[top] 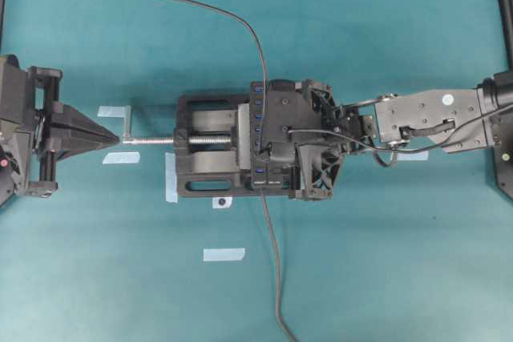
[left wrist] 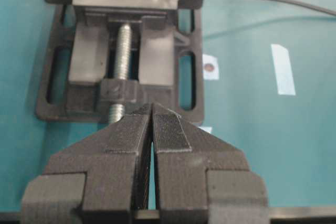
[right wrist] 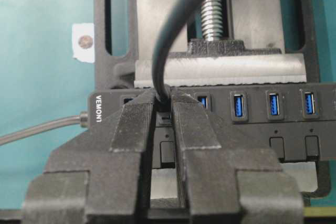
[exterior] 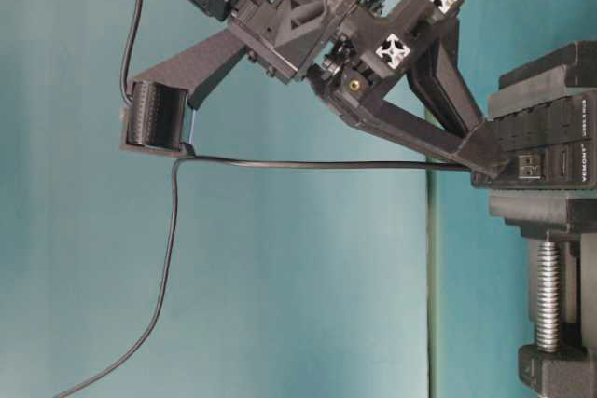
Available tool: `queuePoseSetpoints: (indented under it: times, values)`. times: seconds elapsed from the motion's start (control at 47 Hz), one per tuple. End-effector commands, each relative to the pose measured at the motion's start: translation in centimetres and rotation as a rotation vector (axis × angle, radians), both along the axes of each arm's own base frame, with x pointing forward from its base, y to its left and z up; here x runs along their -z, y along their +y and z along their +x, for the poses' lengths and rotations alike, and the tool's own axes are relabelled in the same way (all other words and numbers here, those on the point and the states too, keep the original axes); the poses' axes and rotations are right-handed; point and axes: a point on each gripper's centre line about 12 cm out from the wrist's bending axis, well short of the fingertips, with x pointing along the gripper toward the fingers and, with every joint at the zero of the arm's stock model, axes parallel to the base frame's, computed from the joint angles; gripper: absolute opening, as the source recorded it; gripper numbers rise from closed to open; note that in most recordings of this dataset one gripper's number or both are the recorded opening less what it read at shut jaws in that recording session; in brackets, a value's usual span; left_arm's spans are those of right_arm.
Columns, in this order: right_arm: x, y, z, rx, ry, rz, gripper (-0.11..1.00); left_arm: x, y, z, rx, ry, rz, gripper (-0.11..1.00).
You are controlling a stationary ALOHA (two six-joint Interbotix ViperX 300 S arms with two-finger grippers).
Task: Insert the USB into the second port from the front of the fixed hub.
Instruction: 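Press the plug down into the port with the right gripper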
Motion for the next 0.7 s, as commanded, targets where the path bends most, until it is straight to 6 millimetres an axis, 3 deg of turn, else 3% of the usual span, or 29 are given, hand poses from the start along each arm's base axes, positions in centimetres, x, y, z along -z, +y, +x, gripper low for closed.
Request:
queuePoseSetpoints:
  times: [0.0,0.68]
  values:
    - [-1.11,0.20,0.52,-0.010,-0.035,-0.003,0.04,-0.45,0.04,0.26,-0.002,-0.014,-0.001,0.00]
    - [-0.49,0.00,0.21,-0.015,0.026,-0.031,0.04,-0.49,0.04,0.24,-0.002,-0.015,0.000,0.00]
